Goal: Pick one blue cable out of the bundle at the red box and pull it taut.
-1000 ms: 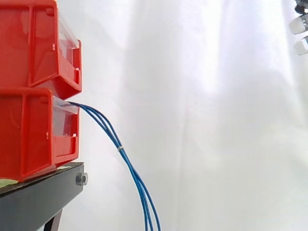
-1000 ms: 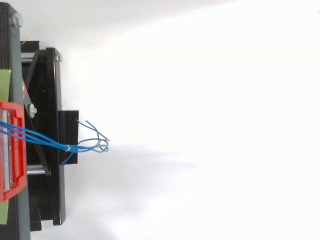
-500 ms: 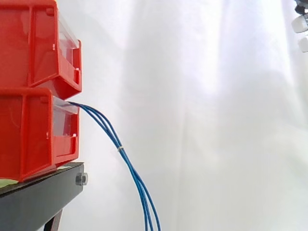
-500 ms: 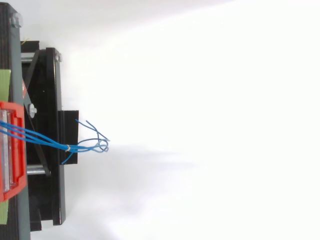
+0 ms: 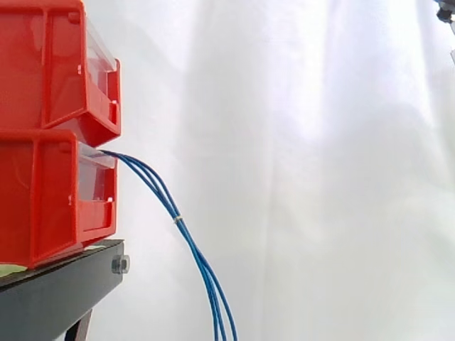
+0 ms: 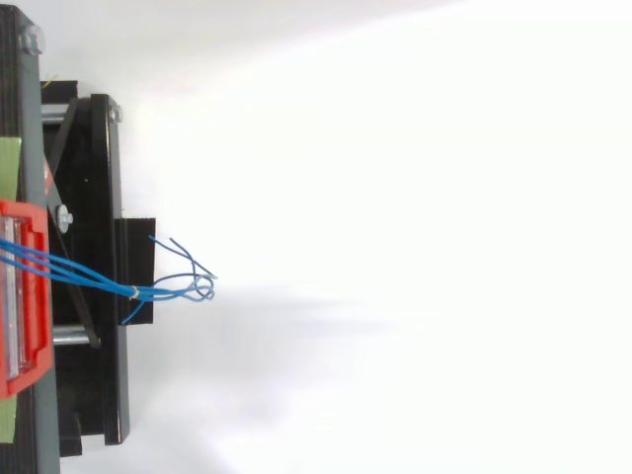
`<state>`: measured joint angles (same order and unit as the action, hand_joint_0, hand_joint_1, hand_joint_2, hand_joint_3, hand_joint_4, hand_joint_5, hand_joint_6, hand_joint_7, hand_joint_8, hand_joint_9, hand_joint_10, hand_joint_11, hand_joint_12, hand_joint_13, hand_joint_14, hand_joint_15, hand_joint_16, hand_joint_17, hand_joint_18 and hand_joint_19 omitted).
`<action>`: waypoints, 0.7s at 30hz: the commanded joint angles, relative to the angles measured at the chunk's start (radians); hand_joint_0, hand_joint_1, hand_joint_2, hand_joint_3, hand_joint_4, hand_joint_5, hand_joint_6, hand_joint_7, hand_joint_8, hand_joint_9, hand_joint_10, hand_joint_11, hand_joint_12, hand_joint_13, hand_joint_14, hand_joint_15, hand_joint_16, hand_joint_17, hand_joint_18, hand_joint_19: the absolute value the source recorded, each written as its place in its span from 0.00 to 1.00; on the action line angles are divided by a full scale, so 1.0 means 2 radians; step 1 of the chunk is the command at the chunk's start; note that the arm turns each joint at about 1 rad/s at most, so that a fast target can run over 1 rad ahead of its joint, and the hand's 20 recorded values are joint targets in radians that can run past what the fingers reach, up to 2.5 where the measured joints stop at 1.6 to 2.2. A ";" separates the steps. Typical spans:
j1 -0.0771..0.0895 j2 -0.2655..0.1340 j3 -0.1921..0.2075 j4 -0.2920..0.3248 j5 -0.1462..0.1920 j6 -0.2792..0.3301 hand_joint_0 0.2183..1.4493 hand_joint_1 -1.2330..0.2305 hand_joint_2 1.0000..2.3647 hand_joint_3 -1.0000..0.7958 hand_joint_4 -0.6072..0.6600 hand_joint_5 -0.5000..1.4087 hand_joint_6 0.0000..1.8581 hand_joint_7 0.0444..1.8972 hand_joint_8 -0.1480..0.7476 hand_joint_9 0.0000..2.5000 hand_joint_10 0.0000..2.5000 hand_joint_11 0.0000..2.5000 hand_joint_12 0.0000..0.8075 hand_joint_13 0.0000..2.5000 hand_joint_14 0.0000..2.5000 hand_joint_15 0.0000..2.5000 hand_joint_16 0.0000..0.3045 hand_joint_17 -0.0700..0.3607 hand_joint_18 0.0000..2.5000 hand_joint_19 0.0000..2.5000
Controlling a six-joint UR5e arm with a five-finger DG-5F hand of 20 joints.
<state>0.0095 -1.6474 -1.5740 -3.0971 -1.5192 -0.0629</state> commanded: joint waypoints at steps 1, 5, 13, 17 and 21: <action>0.001 0.000 0.000 0.000 0.000 0.000 0.16 0.44 0.00 0.28 0.65 0.13 0.27 0.31 0.53 0.20 0.00 0.03 0.45 0.14 0.00 0.06 0.22 0.51 0.08 0.05; 0.001 0.001 0.000 0.000 0.000 0.000 0.16 0.44 0.00 0.28 0.65 0.13 0.27 0.31 0.53 0.20 0.00 0.03 0.44 0.15 0.00 0.06 0.21 0.50 0.09 0.06; 0.003 -0.001 -0.001 -0.002 0.003 -0.006 0.16 0.44 0.00 0.28 0.66 0.13 0.27 0.31 0.53 0.21 0.00 0.03 0.44 0.15 0.00 0.06 0.21 0.50 0.09 0.06; 0.008 -0.004 -0.001 -0.008 0.019 -0.035 0.16 0.43 0.00 0.28 0.66 0.14 0.27 0.32 0.53 0.20 0.00 0.03 0.45 0.14 0.00 0.06 0.21 0.50 0.09 0.05; 0.014 -0.013 -0.015 -0.003 0.031 -0.036 0.17 0.42 0.00 0.28 0.67 0.14 0.27 0.32 0.52 0.18 0.00 0.03 0.45 0.12 0.00 0.06 0.21 0.50 0.08 0.05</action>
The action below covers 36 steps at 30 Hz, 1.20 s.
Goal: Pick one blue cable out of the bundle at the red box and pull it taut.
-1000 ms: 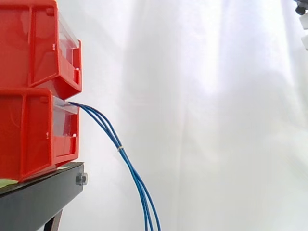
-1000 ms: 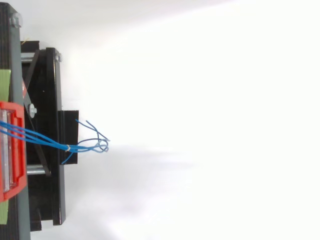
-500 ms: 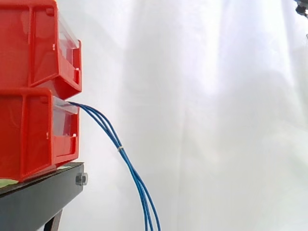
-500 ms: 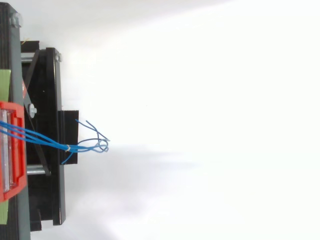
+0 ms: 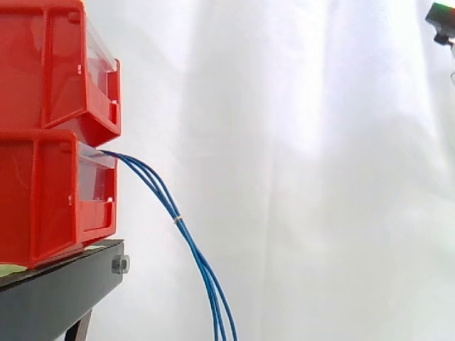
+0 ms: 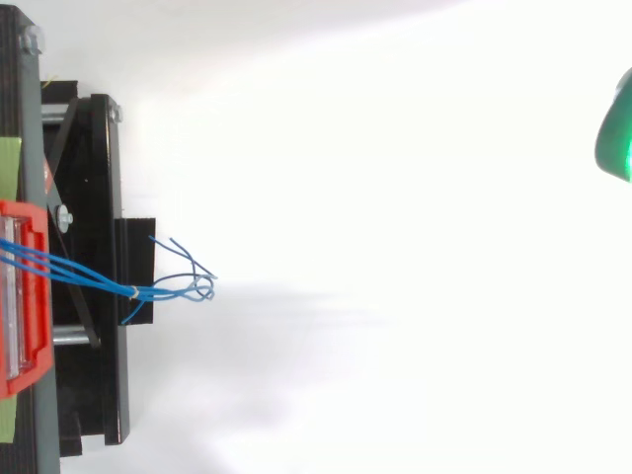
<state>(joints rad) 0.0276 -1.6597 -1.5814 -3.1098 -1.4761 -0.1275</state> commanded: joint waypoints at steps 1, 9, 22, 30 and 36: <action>0.007 -0.010 -0.015 0.009 0.010 -0.001 0.17 0.42 0.00 0.28 0.67 0.14 0.27 0.32 0.52 0.17 0.00 0.03 0.45 0.12 0.00 0.06 0.21 0.50 0.08 0.05; 0.021 -0.020 -0.084 0.131 0.032 0.015 0.17 0.40 0.00 0.28 0.67 0.14 0.27 0.33 0.51 0.14 0.00 0.03 0.45 0.10 0.00 0.06 0.21 0.49 0.06 0.05; 0.044 -0.045 -0.127 0.210 0.139 0.010 0.19 0.39 0.00 0.28 0.67 0.15 0.27 0.35 0.47 0.06 0.00 0.00 0.44 0.05 0.00 0.05 0.20 0.49 0.02 0.05; 0.049 -0.108 -0.127 0.279 0.142 0.045 0.19 0.39 0.00 0.28 0.68 0.15 0.27 0.35 0.48 0.07 0.00 0.00 0.44 0.05 0.00 0.05 0.20 0.49 0.02 0.05; 0.053 -0.110 -0.127 0.293 0.146 0.026 0.19 0.39 0.00 0.28 0.68 0.15 0.27 0.35 0.48 0.07 0.00 0.00 0.44 0.06 0.00 0.06 0.21 0.49 0.02 0.06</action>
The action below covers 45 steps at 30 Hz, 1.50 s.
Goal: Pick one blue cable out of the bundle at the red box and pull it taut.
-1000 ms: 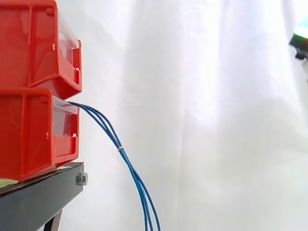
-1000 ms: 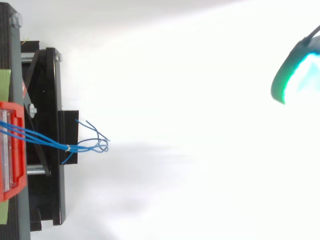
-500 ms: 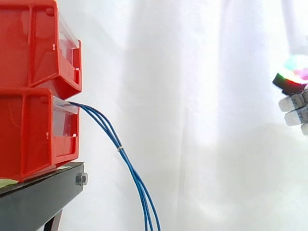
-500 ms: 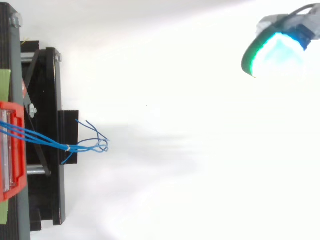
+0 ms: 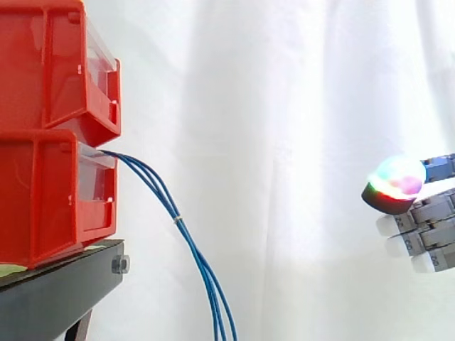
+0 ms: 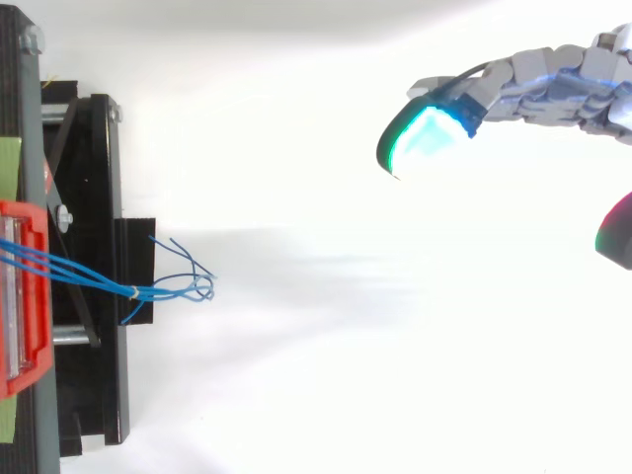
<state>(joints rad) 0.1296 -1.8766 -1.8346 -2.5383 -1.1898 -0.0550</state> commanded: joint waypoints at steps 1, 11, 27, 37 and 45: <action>0.003 -0.003 0.000 0.010 0.008 -0.017 0.19 0.38 0.00 0.28 0.68 0.15 0.27 0.34 0.49 0.08 0.00 0.00 0.45 0.07 0.00 0.05 0.21 0.49 0.03 0.05; 0.007 -0.043 0.011 0.053 0.037 -0.012 0.19 0.39 0.00 0.28 0.69 0.15 0.27 0.34 0.49 0.09 0.00 0.00 0.44 0.07 0.00 0.05 0.21 0.49 0.04 0.05; 0.013 -0.057 0.039 0.074 0.074 -0.070 0.19 0.40 0.00 0.28 0.69 0.15 0.27 0.34 0.49 0.09 0.00 0.00 0.44 0.08 0.00 0.05 0.20 0.49 0.04 0.05; 0.011 -0.176 0.179 -0.013 0.048 -0.010 0.19 0.39 0.00 0.28 0.69 0.15 0.27 0.34 0.49 0.10 0.00 0.00 0.44 0.08 0.00 0.05 0.20 0.49 0.04 0.05; 0.009 -0.236 0.252 -0.030 0.014 0.007 0.19 0.39 0.00 0.28 0.69 0.15 0.27 0.34 0.49 0.10 0.00 0.00 0.44 0.08 0.00 0.05 0.20 0.49 0.04 0.05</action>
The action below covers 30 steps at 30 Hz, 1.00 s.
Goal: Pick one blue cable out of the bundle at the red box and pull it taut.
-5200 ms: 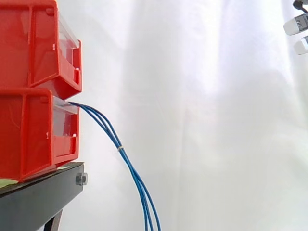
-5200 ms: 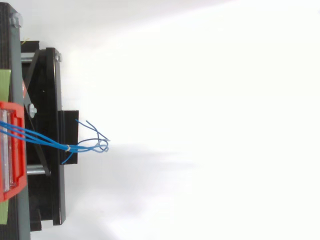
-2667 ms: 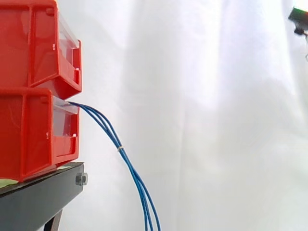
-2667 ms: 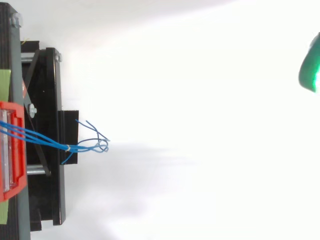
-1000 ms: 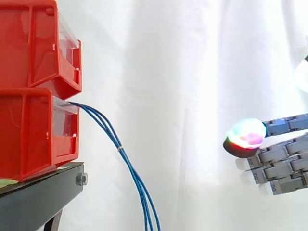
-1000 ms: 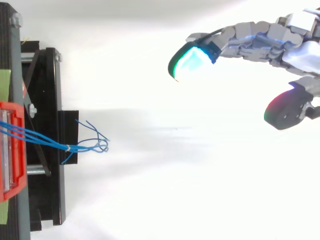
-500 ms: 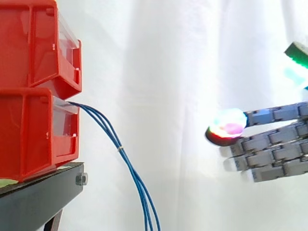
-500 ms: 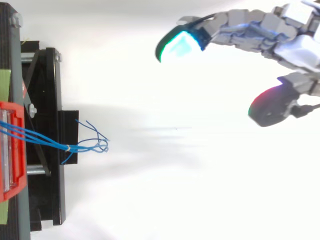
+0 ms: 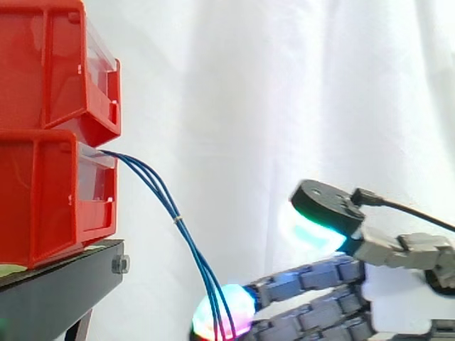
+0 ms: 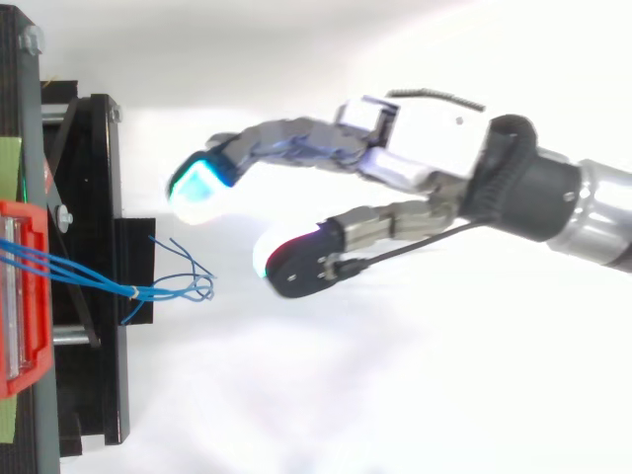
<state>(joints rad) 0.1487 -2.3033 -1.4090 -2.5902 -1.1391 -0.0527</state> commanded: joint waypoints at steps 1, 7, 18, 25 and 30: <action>-0.001 -0.029 0.046 -0.003 -0.013 0.007 0.19 0.39 0.00 0.28 0.69 0.15 0.27 0.34 0.49 0.10 0.00 0.00 0.44 0.08 0.00 0.05 0.20 0.49 0.04 0.05; 0.004 -0.034 0.049 0.018 -0.012 -0.006 0.19 0.39 0.00 0.28 0.69 0.15 0.27 0.34 0.49 0.10 0.00 0.00 0.44 0.08 0.00 0.05 0.20 0.49 0.04 0.05; 0.012 -0.063 0.053 0.079 -0.013 -0.017 0.20 0.40 0.00 0.28 0.70 0.15 0.27 0.35 0.49 0.10 0.00 0.00 0.44 0.08 0.00 0.05 0.20 0.48 0.04 0.05; 0.015 -0.063 0.066 0.076 -0.014 -0.020 0.21 0.39 0.00 0.28 0.70 0.16 0.27 0.36 0.48 0.10 0.00 0.00 0.43 0.08 0.00 0.05 0.20 0.47 0.04 0.05; 0.016 -0.063 0.073 0.068 -0.018 -0.024 0.23 0.38 0.00 0.28 0.72 0.16 0.27 0.38 0.48 0.11 0.00 0.00 0.42 0.08 0.00 0.05 0.19 0.46 0.04 0.05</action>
<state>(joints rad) 0.1792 -2.4294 -1.2712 -2.4451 -1.1702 -0.0974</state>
